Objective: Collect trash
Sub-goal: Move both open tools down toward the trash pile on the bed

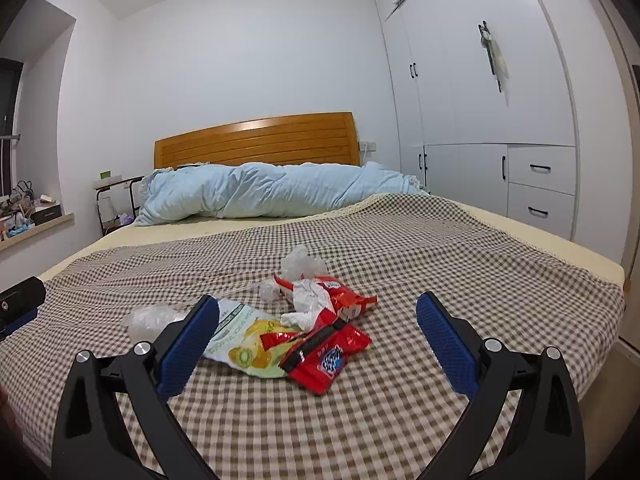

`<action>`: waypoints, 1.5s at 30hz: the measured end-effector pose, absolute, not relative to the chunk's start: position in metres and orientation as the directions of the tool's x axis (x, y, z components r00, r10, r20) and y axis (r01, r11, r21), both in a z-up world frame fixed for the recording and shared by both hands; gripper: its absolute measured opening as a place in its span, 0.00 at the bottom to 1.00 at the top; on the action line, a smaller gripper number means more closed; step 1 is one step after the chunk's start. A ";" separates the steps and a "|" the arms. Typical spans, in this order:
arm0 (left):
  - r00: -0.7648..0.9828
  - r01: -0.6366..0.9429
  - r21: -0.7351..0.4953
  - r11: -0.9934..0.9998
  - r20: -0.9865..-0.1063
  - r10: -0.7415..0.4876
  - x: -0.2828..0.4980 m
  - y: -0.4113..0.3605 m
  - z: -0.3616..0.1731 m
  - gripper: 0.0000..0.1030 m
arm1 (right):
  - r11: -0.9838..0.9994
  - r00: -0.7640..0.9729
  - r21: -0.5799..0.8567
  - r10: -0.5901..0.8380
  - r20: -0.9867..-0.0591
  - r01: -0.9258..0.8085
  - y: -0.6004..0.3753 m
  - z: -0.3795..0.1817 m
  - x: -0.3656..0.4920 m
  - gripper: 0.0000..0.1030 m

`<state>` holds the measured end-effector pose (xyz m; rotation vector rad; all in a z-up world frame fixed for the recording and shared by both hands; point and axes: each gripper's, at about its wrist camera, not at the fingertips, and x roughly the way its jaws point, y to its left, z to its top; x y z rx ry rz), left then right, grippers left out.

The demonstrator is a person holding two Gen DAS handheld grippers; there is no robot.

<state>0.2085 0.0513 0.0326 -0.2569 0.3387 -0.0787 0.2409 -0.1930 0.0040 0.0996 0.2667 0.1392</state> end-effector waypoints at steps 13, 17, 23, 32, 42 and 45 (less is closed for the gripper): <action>0.953 -0.034 -0.329 0.944 -0.295 -0.069 0.236 0.072 0.020 0.93 | 0.991 0.954 0.087 0.122 -0.274 -0.102 -0.193 -0.005 0.260 0.92; 0.952 -0.035 -0.318 0.947 -0.298 -0.064 0.242 0.073 0.016 0.93 | 0.988 0.951 0.120 0.128 -0.283 -0.097 -0.197 -0.007 0.266 0.92; 0.950 -0.036 -0.299 0.953 -0.307 -0.060 0.248 0.077 0.012 0.93 | 0.988 0.946 0.133 0.119 -0.302 -0.082 -0.197 -0.014 0.275 0.92; 0.926 -0.108 -0.226 0.968 -0.378 0.015 0.261 0.088 0.006 0.93 | 0.984 0.929 0.154 0.139 -0.343 -0.090 -0.192 -0.020 0.287 0.92; 0.874 -0.114 -0.144 0.983 -0.484 0.030 0.291 0.081 -0.013 0.93 | 0.982 0.916 0.176 0.126 -0.380 -0.062 -0.193 -0.028 0.301 0.92; 0.859 -0.124 -0.174 0.977 -0.512 0.018 0.302 0.083 -0.019 0.93 | 0.982 0.913 0.180 0.121 -0.389 -0.054 -0.192 -0.031 0.304 0.92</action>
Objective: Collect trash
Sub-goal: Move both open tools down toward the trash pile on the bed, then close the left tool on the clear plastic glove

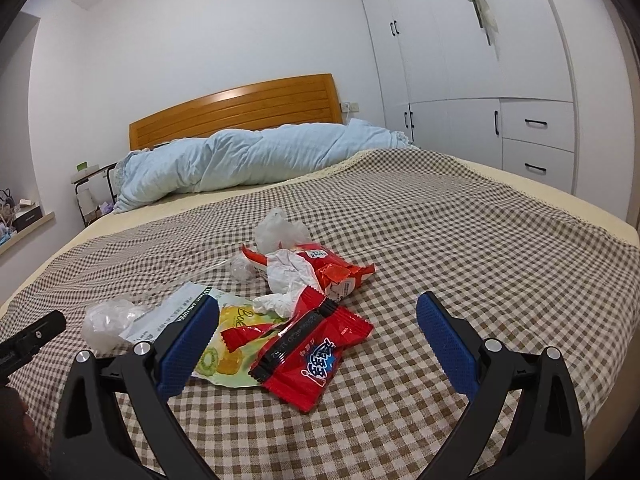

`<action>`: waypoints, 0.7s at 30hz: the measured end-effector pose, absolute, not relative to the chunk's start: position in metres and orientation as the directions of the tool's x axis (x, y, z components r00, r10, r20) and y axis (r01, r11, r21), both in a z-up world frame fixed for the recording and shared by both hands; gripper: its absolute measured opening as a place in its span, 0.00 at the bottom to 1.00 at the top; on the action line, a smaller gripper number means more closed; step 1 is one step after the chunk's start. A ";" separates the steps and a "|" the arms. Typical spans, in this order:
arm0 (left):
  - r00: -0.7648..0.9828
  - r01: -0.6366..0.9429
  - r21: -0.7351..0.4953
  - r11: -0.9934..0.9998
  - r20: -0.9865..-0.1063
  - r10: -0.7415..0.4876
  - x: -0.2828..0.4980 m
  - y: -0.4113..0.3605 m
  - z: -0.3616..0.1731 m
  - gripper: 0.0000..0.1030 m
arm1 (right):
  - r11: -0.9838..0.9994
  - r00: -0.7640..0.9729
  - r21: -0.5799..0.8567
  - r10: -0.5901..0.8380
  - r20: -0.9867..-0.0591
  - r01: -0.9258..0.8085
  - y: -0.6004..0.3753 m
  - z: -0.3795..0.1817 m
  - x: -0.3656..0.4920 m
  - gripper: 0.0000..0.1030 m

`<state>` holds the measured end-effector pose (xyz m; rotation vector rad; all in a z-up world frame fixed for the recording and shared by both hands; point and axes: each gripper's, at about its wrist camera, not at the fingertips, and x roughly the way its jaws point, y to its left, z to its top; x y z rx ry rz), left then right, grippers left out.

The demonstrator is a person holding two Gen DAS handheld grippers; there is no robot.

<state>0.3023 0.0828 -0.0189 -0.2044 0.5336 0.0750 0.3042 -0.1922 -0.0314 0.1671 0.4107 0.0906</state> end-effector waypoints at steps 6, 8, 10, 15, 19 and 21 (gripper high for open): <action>0.845 -0.126 -0.162 0.979 -0.534 0.020 0.324 0.076 -0.026 0.92 | 0.981 0.909 0.190 0.116 -0.400 -0.041 -0.193 -0.035 0.313 0.92; 0.844 -0.143 -0.156 0.977 -0.535 0.038 0.330 0.077 -0.027 0.92 | 0.980 0.905 0.197 0.117 -0.408 -0.038 -0.194 -0.036 0.317 0.92; 0.840 -0.184 -0.185 0.965 -0.540 0.056 0.335 0.084 -0.029 0.89 | 0.978 0.904 0.206 0.118 -0.411 -0.034 -0.196 -0.036 0.319 0.92; 0.822 -0.222 -0.269 0.937 -0.568 0.032 0.349 0.102 -0.036 0.68 | 0.977 0.899 0.209 0.125 -0.419 -0.038 -0.196 -0.037 0.324 0.92; 0.787 -0.179 -0.317 0.931 -0.614 -0.058 0.364 0.103 -0.050 0.58 | 0.978 0.890 0.204 0.132 -0.436 -0.045 -0.193 -0.039 0.328 0.92; 0.774 -0.148 -0.349 0.925 -0.624 -0.112 0.368 0.102 -0.056 0.43 | 0.979 0.888 0.201 0.132 -0.440 -0.046 -0.192 -0.040 0.328 0.92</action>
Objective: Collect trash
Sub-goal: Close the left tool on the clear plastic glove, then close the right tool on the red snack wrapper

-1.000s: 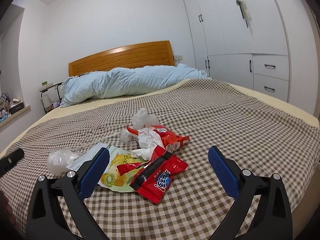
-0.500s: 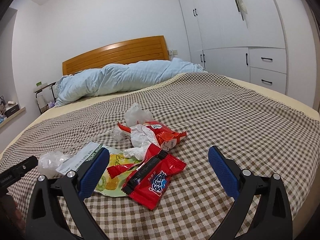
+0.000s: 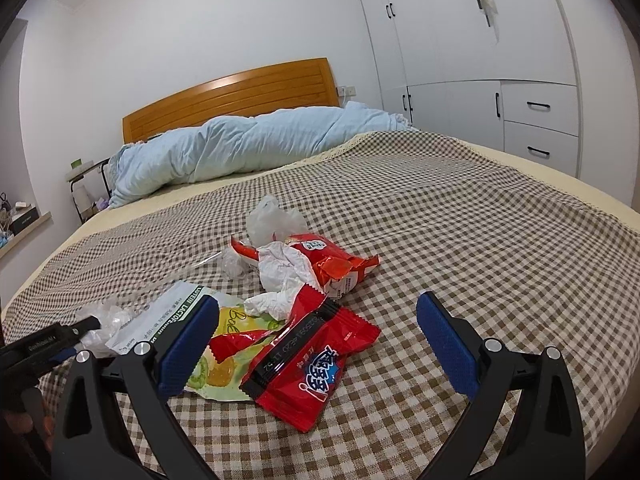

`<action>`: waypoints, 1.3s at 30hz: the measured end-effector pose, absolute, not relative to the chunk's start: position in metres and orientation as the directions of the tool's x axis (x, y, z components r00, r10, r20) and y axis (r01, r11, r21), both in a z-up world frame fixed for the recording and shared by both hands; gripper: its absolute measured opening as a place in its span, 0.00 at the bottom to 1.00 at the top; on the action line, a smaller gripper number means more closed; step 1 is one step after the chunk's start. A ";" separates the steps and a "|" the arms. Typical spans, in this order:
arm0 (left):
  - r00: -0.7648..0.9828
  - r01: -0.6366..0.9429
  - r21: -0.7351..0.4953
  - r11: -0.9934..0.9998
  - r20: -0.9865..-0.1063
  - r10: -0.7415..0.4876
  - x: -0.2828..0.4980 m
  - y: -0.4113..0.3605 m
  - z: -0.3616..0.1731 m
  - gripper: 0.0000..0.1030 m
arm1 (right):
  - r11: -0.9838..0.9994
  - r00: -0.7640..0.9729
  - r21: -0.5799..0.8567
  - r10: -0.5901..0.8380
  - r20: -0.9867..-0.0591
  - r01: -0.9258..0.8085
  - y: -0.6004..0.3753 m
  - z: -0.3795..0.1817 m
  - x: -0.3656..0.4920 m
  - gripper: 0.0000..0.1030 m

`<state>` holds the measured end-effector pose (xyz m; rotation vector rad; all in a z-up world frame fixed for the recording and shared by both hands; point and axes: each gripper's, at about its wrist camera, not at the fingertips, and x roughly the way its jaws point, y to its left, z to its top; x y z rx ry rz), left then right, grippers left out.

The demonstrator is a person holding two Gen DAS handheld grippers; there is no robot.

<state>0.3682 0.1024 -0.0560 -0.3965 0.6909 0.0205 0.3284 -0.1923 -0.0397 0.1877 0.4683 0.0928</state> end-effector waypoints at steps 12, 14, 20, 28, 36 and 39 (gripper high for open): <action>0.824 -0.143 -0.352 0.925 -0.560 -0.086 0.347 0.104 -0.040 0.11 | 0.982 0.892 0.181 0.123 -0.435 -0.047 -0.188 -0.039 0.327 0.92; 0.835 -0.143 -0.336 0.931 -0.545 -0.069 0.342 0.103 -0.033 0.11 | 0.983 0.895 0.180 0.121 -0.430 -0.047 -0.188 -0.039 0.326 0.92; 0.855 -0.132 -0.316 0.939 -0.515 -0.053 0.327 0.104 -0.019 0.11 | 0.984 0.902 0.169 0.119 -0.415 -0.051 -0.188 -0.036 0.323 0.92; 0.849 -0.099 -0.291 0.952 -0.523 -0.072 0.321 0.094 -0.019 0.11 | 0.994 0.837 0.004 0.093 -0.539 -0.108 -0.174 -0.046 0.346 0.92; 0.841 -0.073 -0.281 0.957 -0.533 -0.093 0.323 0.087 -0.023 0.11 | 0.990 0.758 0.092 0.140 -0.637 -0.106 -0.176 -0.063 0.371 0.92; 0.839 -0.068 -0.279 0.958 -0.536 -0.096 0.324 0.085 -0.024 0.11 | 0.990 0.665 0.131 0.132 -0.735 -0.052 -0.180 -0.086 0.388 0.92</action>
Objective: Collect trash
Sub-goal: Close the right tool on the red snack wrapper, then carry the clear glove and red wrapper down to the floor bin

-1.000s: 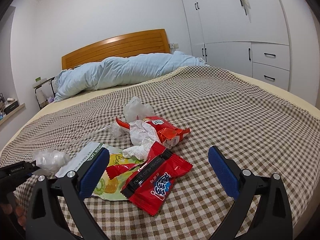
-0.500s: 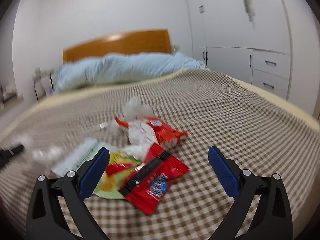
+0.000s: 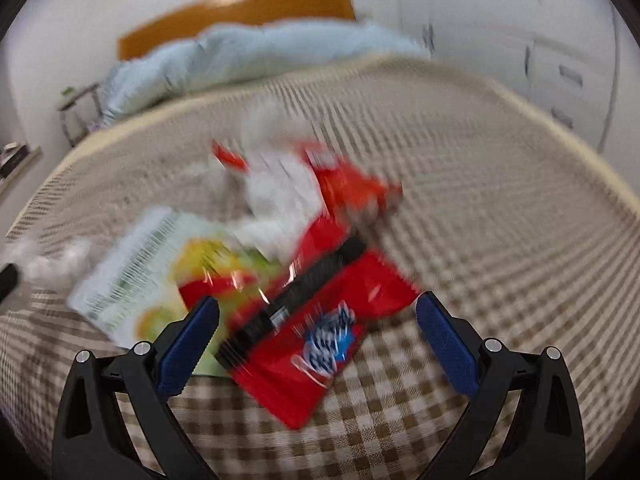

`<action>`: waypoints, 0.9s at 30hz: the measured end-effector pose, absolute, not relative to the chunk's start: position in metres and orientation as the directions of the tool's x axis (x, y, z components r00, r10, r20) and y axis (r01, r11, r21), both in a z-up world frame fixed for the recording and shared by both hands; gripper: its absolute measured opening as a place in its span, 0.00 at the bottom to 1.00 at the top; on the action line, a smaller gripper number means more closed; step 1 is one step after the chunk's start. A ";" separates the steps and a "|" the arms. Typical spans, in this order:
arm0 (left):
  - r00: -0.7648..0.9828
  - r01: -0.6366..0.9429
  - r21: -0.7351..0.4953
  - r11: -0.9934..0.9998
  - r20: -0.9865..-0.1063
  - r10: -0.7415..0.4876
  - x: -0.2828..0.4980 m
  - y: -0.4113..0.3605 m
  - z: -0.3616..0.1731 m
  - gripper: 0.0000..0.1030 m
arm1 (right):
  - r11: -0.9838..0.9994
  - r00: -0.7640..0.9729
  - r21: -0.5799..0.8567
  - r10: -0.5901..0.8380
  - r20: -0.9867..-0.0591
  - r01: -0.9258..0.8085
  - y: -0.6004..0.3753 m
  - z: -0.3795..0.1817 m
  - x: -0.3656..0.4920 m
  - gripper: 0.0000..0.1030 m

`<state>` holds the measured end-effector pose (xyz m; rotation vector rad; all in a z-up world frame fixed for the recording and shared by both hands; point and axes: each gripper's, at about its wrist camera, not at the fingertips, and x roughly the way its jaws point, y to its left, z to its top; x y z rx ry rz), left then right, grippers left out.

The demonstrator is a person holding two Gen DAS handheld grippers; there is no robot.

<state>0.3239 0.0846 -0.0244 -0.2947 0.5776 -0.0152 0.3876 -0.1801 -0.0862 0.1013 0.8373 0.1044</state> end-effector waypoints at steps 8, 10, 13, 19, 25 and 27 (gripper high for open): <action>0.838 -0.064 -0.286 0.956 -0.536 -0.105 0.324 0.082 -0.024 0.11 | 0.977 0.675 0.211 0.169 -0.718 -0.019 -0.195 -0.084 0.379 0.59; 0.837 -0.059 -0.283 0.957 -0.536 -0.107 0.323 0.081 -0.024 0.11 | 0.975 0.681 0.223 0.180 -0.710 -0.026 -0.194 -0.084 0.376 0.46; 0.839 -0.054 -0.279 0.959 -0.534 -0.108 0.320 0.080 -0.023 0.11 | 0.970 0.703 0.241 0.201 -0.683 -0.043 -0.195 -0.078 0.371 0.30; 0.847 -0.053 -0.279 0.959 -0.521 -0.105 0.310 0.079 -0.017 0.11 | 0.965 0.744 0.254 0.212 -0.634 -0.059 -0.195 -0.067 0.360 0.28; 0.855 -0.057 -0.278 0.959 -0.510 -0.097 0.299 0.080 -0.011 0.11 | 0.962 0.771 0.264 0.220 -0.597 -0.070 -0.197 -0.056 0.350 0.28; 0.857 -0.059 -0.282 0.958 -0.506 -0.096 0.296 0.081 -0.009 0.11 | 0.961 0.779 0.267 0.223 -0.586 -0.075 -0.197 -0.053 0.345 0.28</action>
